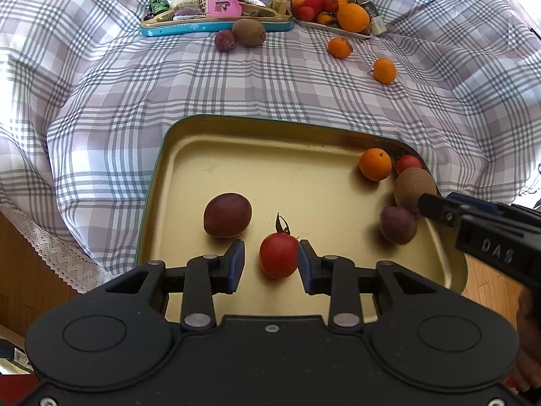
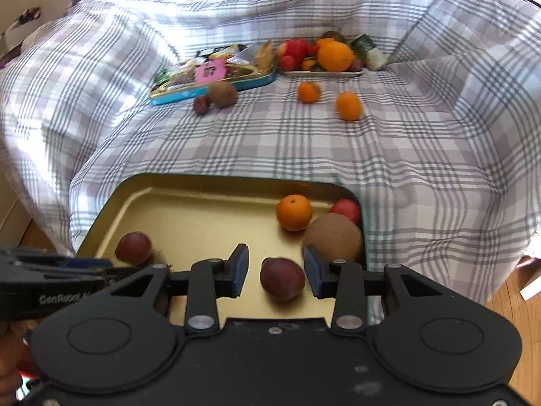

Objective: Organize fruits
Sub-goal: 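Release the tomato from the left tool into the gold tray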

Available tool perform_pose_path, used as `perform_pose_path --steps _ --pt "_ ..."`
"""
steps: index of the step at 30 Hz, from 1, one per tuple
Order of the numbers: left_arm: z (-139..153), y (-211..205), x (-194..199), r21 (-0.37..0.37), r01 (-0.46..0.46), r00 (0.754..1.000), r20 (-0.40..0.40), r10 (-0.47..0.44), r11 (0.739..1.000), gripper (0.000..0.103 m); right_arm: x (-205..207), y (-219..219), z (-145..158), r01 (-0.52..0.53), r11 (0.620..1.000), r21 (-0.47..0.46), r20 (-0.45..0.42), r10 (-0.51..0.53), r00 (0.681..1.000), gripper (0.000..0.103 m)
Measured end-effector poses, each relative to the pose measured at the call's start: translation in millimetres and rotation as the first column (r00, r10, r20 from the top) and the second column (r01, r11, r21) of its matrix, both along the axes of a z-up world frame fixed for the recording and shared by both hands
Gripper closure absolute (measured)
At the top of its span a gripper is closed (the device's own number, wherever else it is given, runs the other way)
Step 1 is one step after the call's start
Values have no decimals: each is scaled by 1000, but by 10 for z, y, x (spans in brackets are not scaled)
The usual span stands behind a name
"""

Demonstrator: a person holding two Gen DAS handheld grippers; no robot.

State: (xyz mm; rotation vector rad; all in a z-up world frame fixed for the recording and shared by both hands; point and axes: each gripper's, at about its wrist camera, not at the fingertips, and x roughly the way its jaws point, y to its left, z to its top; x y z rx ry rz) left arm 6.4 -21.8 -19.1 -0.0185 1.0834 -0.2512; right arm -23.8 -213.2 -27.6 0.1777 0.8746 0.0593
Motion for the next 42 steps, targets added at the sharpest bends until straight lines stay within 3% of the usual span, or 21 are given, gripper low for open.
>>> perform_pose_path --steps 17,42 --pt "14 168 3 -46 -96 995 13 97 994 61 11 -540 112 177 983 42 21 -178 984 63" --pt "-25 115 25 -29 -70 997 -16 69 997 61 50 -190 -46 54 996 69 -48 -51 998 62"
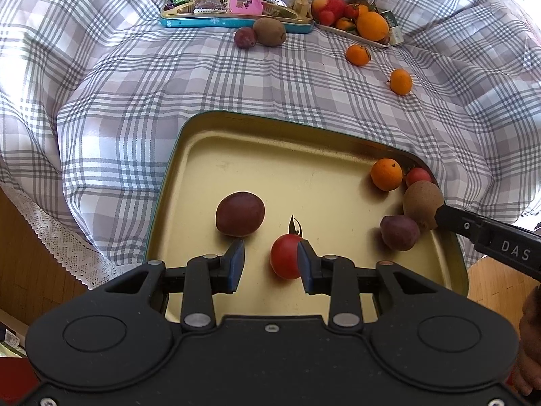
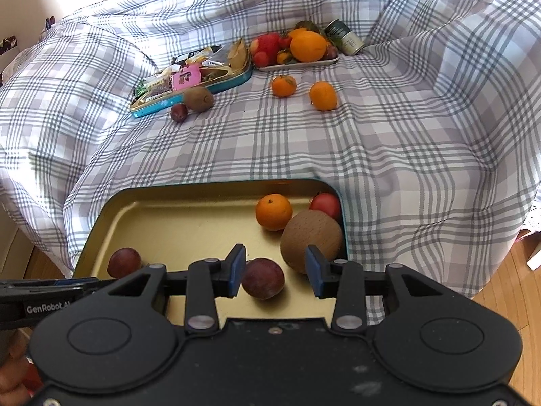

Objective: Organize fruits
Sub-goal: 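Release the tomato from the left tool into the gold tray, then move both open tools back toward the kiwi and plum on the cloth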

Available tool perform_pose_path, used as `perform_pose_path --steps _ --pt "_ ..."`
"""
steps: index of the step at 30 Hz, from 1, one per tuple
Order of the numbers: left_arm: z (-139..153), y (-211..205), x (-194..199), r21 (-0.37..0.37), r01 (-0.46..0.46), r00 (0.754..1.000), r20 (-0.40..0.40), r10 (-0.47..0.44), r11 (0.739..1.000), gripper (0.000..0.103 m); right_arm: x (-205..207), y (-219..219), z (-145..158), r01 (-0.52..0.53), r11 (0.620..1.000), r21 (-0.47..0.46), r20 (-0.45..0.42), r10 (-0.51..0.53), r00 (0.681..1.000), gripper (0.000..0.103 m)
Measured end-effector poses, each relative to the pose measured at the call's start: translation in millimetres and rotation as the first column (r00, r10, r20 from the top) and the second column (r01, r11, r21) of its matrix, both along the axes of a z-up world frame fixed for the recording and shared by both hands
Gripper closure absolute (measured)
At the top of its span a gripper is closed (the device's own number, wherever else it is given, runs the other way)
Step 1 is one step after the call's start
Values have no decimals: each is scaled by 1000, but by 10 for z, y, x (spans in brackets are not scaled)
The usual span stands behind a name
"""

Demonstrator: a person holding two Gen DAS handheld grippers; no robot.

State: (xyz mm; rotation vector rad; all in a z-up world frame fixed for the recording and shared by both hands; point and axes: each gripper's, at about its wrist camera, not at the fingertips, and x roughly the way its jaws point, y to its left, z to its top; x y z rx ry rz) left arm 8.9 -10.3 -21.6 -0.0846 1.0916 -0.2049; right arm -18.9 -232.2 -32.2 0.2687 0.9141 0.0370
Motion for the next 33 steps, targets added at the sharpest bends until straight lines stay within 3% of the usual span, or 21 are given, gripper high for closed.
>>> perform_pose_path --steps 33 --pt "-27 -14 45 -2 9 1000 10 -9 1000 61 88 99 41 -40 999 14 13 40 999 60"
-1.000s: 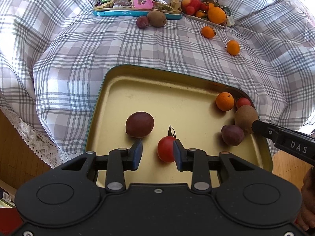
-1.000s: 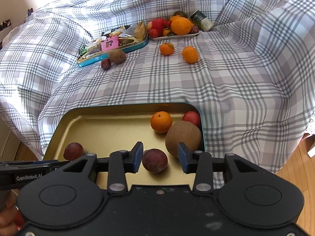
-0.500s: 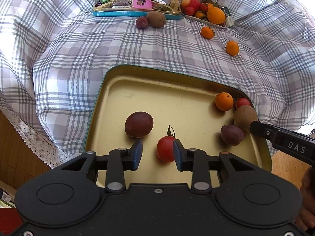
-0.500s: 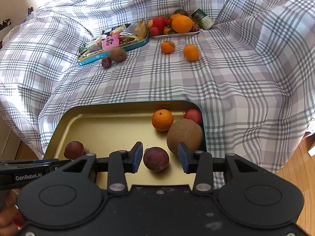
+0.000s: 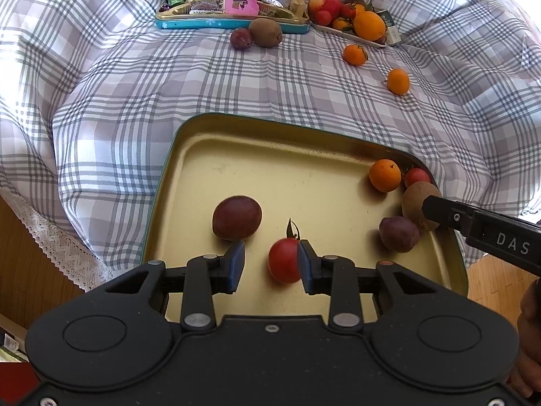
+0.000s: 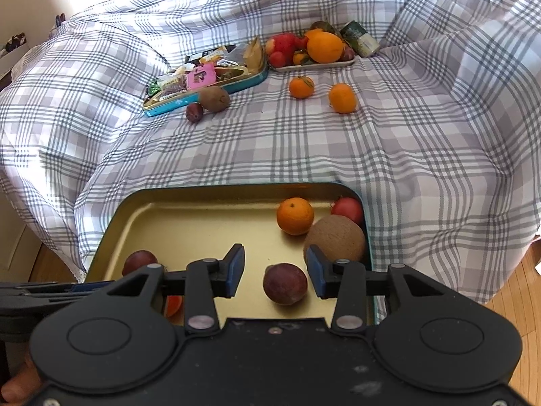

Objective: Organize fruits
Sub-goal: 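Move both open tools back toward the kiwi and plum on the cloth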

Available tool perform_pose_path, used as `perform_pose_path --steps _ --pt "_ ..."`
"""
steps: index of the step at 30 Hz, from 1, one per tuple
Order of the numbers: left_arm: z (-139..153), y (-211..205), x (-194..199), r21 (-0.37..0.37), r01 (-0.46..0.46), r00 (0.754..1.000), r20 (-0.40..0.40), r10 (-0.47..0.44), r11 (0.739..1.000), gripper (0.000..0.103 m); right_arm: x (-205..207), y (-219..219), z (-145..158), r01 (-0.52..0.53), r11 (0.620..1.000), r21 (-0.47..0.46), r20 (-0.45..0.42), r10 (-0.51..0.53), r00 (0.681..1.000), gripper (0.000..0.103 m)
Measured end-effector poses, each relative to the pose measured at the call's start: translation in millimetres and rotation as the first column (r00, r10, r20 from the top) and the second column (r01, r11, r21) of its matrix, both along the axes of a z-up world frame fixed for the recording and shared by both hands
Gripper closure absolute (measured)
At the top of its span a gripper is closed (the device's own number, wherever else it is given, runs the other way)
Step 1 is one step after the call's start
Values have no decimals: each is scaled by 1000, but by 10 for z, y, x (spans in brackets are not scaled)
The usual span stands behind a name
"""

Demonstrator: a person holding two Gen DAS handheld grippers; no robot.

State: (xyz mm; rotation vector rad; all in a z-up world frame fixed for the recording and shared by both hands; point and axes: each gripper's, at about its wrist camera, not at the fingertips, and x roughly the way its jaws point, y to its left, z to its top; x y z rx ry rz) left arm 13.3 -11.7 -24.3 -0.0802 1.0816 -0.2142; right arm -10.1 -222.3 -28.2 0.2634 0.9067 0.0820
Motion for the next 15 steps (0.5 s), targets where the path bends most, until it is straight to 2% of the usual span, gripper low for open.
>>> perform_pose_path --steps 15 --pt "211 265 557 -16 -87 993 81 88 996 61 399 70 82 -13 999 -38 12 13 1000 59"
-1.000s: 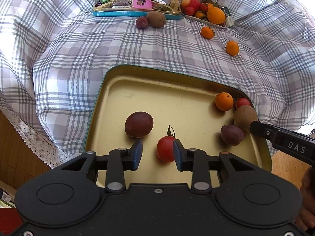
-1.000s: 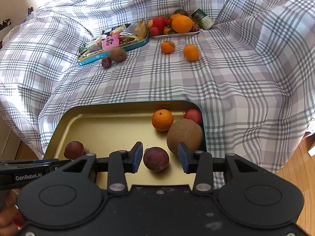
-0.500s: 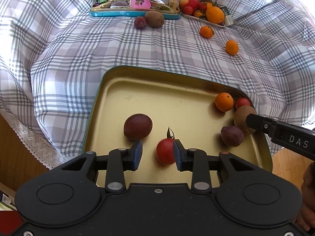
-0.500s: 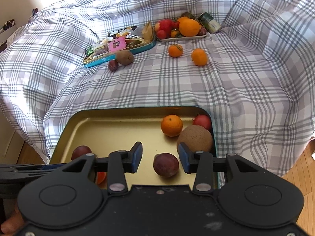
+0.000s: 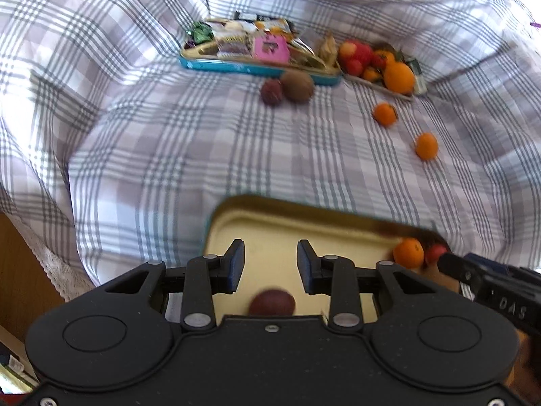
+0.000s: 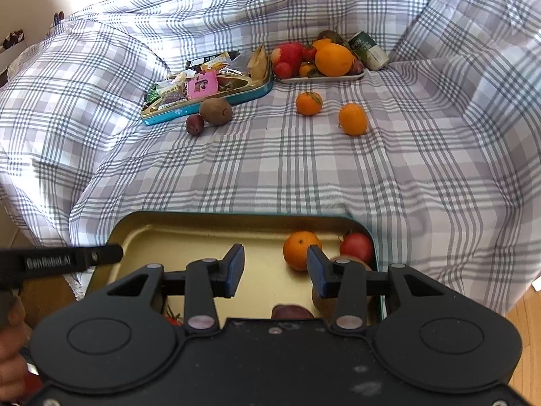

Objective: Organize fruits
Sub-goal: 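Move both open tools back toward the kiwi and plum on the cloth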

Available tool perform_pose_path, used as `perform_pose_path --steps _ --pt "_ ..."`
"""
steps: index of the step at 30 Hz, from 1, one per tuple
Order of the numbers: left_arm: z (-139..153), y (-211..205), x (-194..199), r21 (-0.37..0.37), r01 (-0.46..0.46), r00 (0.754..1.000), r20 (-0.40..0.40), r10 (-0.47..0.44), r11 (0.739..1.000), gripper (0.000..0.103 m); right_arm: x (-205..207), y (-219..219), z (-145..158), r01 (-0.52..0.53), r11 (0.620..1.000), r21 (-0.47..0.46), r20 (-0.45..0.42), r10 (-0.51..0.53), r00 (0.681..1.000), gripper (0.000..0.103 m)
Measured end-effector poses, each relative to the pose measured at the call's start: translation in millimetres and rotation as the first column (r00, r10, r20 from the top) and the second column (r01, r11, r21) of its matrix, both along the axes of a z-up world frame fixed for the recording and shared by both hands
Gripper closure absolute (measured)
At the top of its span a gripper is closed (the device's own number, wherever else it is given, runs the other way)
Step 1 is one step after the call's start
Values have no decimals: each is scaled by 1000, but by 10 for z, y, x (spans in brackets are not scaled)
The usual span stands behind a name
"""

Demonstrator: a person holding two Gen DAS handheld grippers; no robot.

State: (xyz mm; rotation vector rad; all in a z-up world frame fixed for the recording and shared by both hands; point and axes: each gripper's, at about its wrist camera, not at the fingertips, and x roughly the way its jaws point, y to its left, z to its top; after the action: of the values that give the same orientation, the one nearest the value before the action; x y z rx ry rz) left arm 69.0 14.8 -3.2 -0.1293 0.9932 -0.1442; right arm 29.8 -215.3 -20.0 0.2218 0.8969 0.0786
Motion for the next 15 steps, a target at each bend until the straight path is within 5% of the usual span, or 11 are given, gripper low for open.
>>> perform_pose_path --steps 15 --pt "-62 25 845 57 13 1000 12 -14 998 61 853 179 -65 -60 997 -44 -44 58 997 58"
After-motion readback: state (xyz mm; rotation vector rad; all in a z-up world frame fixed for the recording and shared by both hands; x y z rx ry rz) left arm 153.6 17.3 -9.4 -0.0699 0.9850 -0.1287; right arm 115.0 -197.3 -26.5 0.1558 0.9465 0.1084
